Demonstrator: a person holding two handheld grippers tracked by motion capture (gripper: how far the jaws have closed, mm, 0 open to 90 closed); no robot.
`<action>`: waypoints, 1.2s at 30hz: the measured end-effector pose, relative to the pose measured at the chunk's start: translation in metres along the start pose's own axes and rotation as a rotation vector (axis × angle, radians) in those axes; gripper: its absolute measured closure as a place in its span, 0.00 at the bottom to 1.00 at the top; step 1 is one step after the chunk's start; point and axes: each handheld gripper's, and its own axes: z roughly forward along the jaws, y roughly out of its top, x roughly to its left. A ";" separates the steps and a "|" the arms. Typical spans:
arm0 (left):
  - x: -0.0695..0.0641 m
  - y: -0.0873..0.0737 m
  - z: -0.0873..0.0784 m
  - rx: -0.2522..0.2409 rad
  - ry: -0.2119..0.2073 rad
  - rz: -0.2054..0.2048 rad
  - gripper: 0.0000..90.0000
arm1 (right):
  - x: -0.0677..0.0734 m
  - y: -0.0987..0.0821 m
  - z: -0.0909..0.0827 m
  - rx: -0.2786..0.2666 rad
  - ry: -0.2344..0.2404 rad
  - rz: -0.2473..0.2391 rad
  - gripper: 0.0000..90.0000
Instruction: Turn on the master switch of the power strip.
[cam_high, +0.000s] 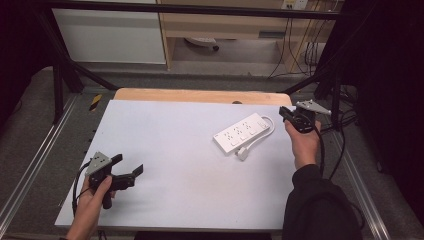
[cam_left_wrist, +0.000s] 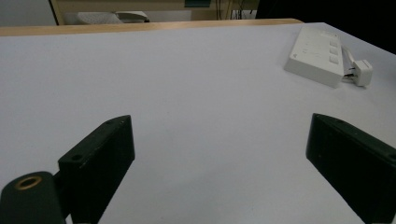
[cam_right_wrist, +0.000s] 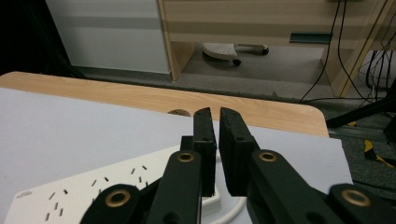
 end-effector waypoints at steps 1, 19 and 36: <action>0.001 0.001 0.000 -0.005 0.003 -0.012 0.09 | 0.001 -0.001 0.001 -0.003 0.000 -0.001 0.98; 0.005 0.003 0.004 -0.026 0.021 0.008 0.10 | 0.016 -0.012 0.039 0.038 0.015 -0.008 1.00; 0.010 0.002 0.010 -0.021 0.021 0.002 0.10 | 0.011 -0.017 0.073 0.124 -0.001 0.001 1.00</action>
